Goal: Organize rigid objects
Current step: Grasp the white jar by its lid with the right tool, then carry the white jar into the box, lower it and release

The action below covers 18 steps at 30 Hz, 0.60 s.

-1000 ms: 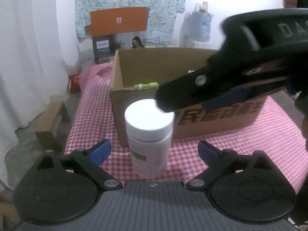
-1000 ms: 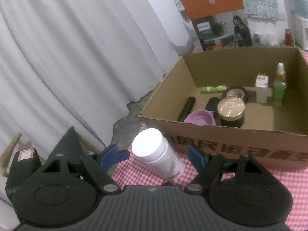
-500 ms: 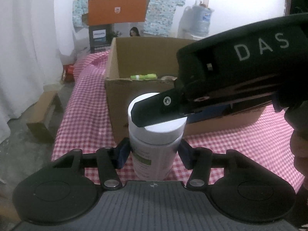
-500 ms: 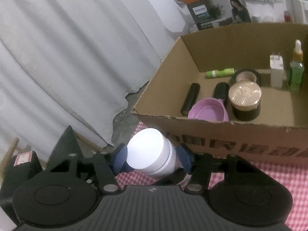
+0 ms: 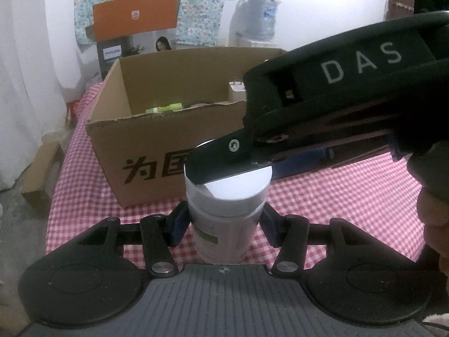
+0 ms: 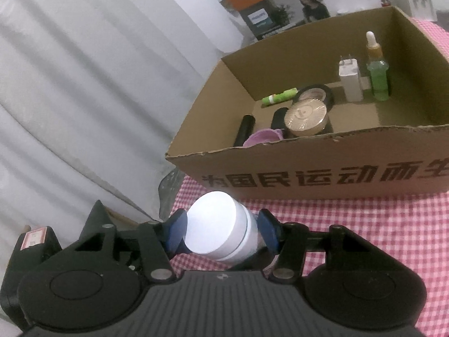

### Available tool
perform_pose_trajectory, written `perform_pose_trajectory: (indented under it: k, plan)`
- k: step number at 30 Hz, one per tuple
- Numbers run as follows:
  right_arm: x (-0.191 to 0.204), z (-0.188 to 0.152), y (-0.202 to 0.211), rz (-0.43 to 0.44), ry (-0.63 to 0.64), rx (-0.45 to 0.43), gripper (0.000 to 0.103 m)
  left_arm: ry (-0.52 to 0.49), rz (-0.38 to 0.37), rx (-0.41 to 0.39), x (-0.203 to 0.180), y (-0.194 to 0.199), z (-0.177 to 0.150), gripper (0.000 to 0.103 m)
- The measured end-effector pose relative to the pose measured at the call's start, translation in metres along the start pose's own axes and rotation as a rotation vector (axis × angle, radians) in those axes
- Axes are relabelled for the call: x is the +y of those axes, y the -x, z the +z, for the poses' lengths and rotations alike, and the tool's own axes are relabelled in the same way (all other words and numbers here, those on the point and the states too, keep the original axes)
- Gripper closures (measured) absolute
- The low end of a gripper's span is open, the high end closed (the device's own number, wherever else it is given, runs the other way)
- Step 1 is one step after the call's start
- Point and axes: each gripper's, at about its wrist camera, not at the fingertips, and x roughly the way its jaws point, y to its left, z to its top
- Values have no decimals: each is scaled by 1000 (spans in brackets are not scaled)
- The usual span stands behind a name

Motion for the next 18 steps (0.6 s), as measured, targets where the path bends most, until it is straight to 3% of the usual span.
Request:
perform_pose_trajectory:
  k: [9,18]
  plan:
    - [6,-6,15,16,26,-22,45,-6,5,-7,-9,15,7,50]
    - [35,1,59,54,103,-129,45,-53,19,-107,-22,58,31,50]
